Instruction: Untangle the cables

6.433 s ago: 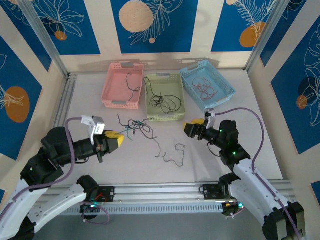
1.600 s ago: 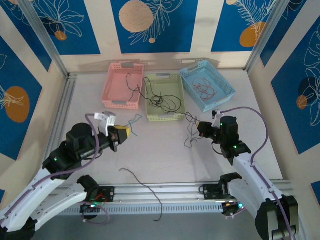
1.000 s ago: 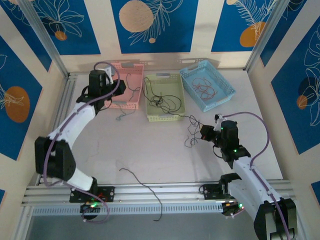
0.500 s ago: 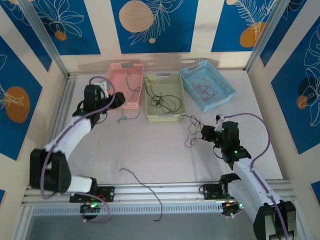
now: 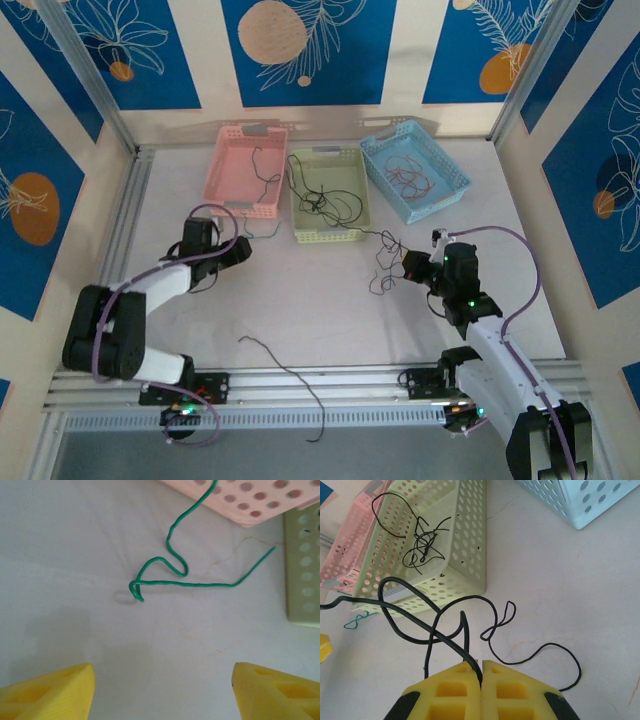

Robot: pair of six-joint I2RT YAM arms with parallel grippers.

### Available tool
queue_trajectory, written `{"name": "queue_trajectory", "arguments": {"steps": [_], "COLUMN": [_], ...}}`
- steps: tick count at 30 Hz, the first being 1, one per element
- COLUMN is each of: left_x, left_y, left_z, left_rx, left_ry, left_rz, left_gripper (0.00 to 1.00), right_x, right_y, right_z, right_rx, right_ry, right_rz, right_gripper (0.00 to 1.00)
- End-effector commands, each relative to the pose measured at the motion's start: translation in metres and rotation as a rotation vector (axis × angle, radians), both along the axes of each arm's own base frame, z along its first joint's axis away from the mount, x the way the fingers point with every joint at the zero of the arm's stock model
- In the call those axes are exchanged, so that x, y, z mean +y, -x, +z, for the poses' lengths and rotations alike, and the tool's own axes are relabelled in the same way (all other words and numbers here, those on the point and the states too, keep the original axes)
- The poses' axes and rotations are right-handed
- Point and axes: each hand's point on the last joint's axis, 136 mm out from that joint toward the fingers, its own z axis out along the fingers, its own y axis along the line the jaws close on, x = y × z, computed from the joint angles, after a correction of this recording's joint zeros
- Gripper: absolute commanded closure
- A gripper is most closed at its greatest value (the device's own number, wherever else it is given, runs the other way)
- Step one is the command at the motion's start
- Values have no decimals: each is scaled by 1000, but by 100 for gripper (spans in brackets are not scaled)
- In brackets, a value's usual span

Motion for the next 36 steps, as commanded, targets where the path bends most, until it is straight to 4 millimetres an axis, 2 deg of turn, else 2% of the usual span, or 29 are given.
{"name": "queue_trajectory", "arguments": {"steps": [1, 7, 15, 18, 21, 29, 32, 36], "left_x": [-11, -11, -8, -9, -9, -11, -12, -14], "left_y": [-29, -50, -69, -72, -73, -65, -56, -38], "left_z": [15, -3, -10, -15, -19, -17, -12, 6], "left_rx": [-89, -61, -59, -44, -27, -23, -24, -50], "left_ry": [40, -4, -54, -57, -59, -53, -47, -35], "left_rz": [-23, -29, -29, -30, -31, -46, -63, -91], "left_gripper": [27, 34, 45, 50, 61, 98, 100, 100], "right_x": [-3, -3, -4, -4, -4, -4, -4, -4], "right_y": [0, 0, 0, 0, 0, 0, -1, -1], "right_z": [0, -1, 0, -1, -1, -1, -1, -1], "right_rx": [-7, -5, -7, -5, -4, -4, -4, -3], "right_ry": [-9, -11, -13, -14, -14, -17, -17, -17], "right_rz": [-19, -20, -21, -22, -21, -21, -24, -23], "right_gripper": [100, 100, 100, 100, 100, 100, 100, 100]}}
